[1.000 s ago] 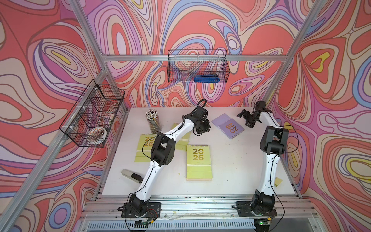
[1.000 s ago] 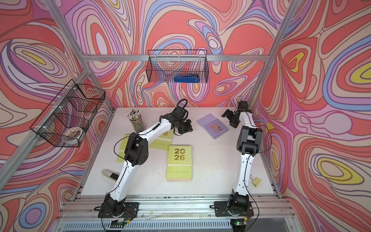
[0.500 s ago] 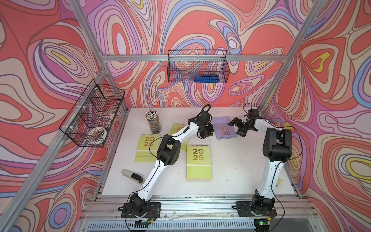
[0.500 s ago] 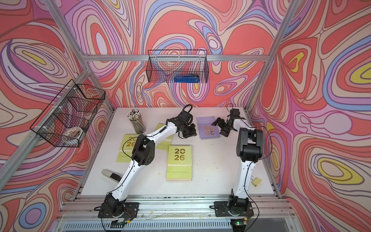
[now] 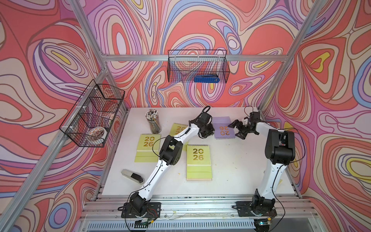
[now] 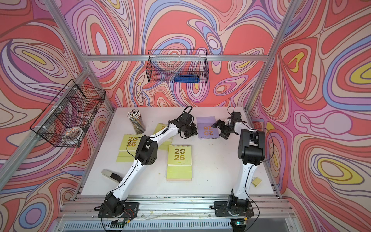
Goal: Stack the calendars
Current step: Adjust the calendar at the center of the board.
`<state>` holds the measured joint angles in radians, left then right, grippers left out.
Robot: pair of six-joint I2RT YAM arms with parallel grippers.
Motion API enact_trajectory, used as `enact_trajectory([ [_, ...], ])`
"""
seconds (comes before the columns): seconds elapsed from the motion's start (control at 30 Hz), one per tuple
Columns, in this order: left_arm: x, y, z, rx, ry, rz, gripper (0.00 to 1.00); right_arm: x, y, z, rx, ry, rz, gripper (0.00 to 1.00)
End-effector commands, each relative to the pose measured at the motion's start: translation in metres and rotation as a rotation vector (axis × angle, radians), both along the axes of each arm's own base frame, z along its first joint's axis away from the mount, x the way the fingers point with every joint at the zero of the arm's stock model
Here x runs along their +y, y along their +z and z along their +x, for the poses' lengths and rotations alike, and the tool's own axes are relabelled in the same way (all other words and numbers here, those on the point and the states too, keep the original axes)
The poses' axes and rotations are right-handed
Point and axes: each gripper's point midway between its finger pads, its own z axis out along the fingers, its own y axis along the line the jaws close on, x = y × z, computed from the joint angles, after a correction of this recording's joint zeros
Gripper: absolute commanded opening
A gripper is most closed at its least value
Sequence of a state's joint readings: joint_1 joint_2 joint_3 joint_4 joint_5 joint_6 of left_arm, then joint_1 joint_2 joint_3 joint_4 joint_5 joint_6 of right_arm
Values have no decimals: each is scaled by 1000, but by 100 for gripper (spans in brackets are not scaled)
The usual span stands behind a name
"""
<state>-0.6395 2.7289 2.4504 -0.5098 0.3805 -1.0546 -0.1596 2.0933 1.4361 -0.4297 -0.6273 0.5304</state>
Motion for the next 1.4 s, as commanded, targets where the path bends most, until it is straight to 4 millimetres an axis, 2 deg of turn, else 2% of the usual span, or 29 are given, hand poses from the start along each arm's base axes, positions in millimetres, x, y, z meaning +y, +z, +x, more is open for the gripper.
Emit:
enact_trajectory([
  [0.0,-4,-20,12,27,68,-36,0,18,-23,-32,119,23,32,97],
  [0.2,-14,-24,10,60,47,-82,0,40,-16,-54,114,47,59,96],
  [0.27,-12,-21,8,60,39,-74,0,34,-12,-60,121,33,-8,96],
  [0.4,-11,-7,7,39,32,-84,0,8,0,-66,121,20,-229,97],
  [0.5,-11,-2,6,36,29,-91,0,14,5,-60,124,28,-164,98],
  [0.7,-11,-8,0,71,15,-98,0,18,8,-55,143,-21,-83,98],
  [0.9,-14,-1,-10,75,-7,-106,0,17,11,-67,145,-164,21,98],
  [1.1,-23,-3,-29,95,-52,-96,0,-5,8,-70,141,-226,-20,98],
  [1.37,-26,2,-33,85,-58,-100,0,-45,5,-47,140,-235,-167,98],
])
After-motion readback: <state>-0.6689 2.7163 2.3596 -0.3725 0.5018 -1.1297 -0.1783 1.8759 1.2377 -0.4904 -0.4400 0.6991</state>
